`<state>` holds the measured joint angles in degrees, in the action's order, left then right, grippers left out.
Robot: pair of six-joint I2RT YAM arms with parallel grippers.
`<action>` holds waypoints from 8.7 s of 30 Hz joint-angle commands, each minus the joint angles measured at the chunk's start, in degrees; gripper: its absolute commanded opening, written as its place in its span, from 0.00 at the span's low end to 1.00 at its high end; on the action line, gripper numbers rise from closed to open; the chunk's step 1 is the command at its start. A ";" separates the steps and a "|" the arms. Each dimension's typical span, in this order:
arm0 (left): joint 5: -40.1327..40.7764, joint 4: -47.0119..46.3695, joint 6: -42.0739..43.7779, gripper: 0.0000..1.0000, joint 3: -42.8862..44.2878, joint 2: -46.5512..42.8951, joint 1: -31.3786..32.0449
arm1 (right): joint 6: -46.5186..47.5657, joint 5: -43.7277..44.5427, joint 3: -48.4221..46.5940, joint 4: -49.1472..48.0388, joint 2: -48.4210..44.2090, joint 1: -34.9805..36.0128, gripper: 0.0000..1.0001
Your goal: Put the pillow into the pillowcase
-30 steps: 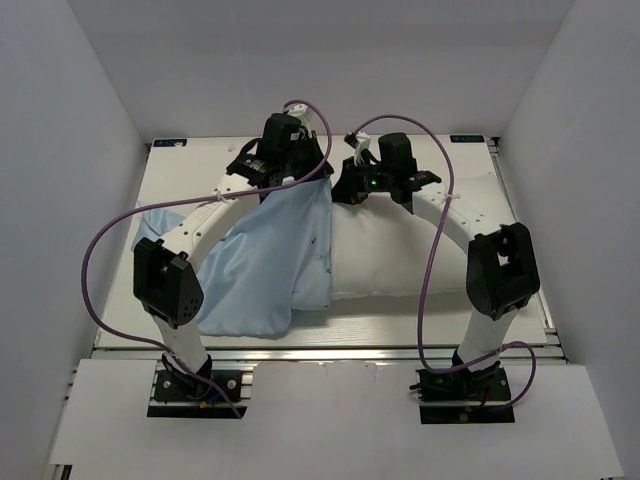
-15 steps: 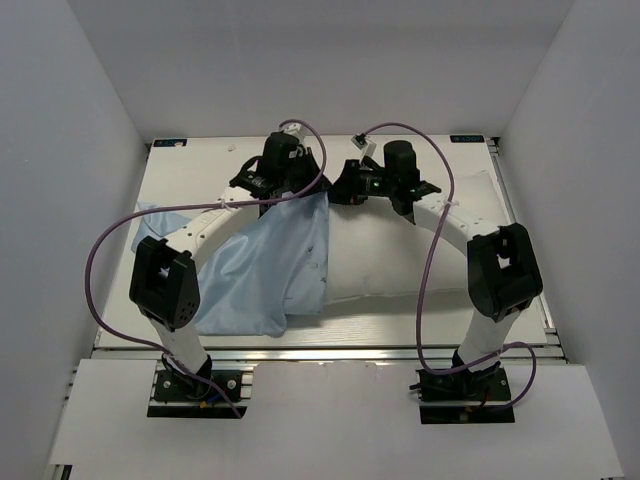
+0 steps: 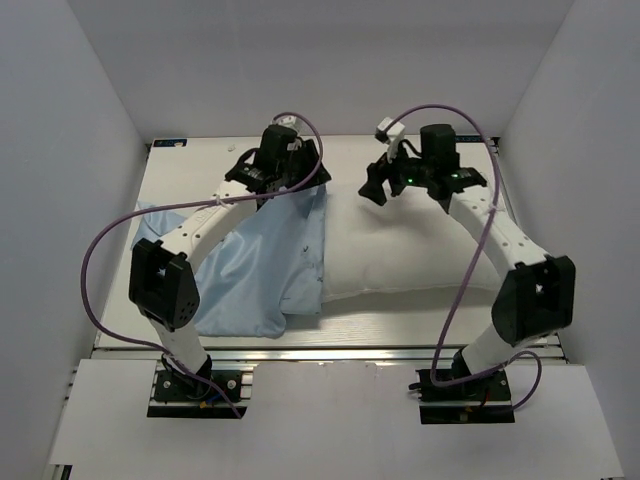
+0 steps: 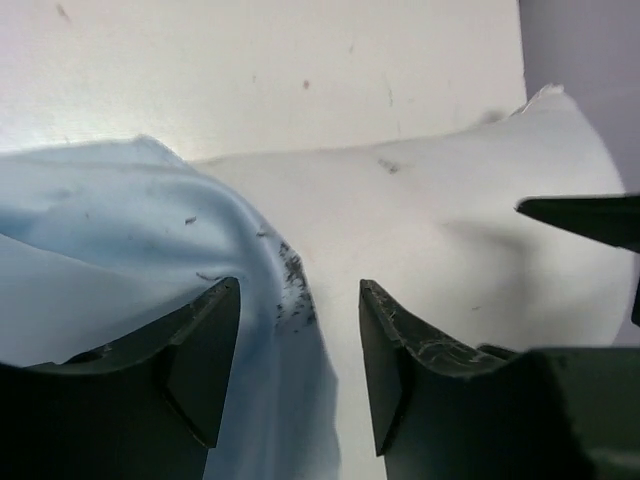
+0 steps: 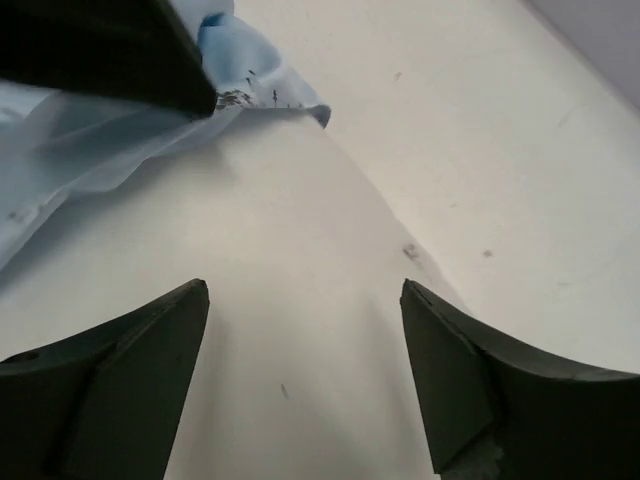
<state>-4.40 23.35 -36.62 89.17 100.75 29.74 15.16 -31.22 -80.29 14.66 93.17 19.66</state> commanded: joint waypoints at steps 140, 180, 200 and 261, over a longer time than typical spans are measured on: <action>-2.27 8.81 -4.08 0.00 1.08 -25.69 1.99 | 3.86 -6.38 -10.48 11.27 -17.23 28.15 0.00; -8.09 15.23 10.16 0.69 5.88 -11.35 -2.49 | 9.18 3.47 -15.43 14.44 2.90 -0.76 0.71; 27.25 12.51 15.96 0.71 -11.04 -18.50 -3.28 | 5.41 13.73 0.66 -1.38 -2.82 18.22 0.89; 11.19 20.44 12.80 0.58 12.54 0.36 -28.07 | 15.69 3.45 -0.13 6.44 3.08 17.08 0.04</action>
<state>6.66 42.52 -22.33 102.37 107.00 1.93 31.07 -27.18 -80.12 17.93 98.21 36.80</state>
